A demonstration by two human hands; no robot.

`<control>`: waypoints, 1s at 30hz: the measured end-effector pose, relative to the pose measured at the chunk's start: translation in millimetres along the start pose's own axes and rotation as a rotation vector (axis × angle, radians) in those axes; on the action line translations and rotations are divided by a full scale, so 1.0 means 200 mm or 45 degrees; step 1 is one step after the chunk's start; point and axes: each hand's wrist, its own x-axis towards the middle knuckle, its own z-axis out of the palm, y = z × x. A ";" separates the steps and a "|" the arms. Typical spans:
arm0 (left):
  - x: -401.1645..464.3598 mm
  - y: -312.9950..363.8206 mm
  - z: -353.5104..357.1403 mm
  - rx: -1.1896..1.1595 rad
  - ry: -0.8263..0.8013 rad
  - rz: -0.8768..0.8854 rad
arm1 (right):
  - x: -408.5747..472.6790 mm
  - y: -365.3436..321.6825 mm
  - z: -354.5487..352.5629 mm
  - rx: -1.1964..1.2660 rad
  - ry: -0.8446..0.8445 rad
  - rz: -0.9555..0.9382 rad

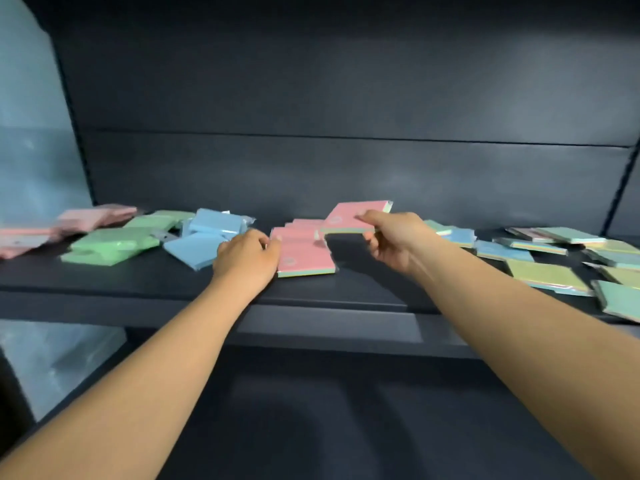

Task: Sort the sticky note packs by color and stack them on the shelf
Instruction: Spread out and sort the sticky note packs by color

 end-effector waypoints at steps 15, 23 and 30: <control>0.01 -0.02 -0.01 -0.753 0.276 -0.297 | 0.39 0.12 0.19 -0.847 0.134 0.027; -0.05 0.05 -0.04 -0.474 0.157 -0.088 | 0.29 0.06 0.02 -1.373 0.121 -0.350; 0.00 0.36 -0.07 0.271 0.177 0.633 | 0.02 -0.20 -0.40 -1.847 0.398 -0.616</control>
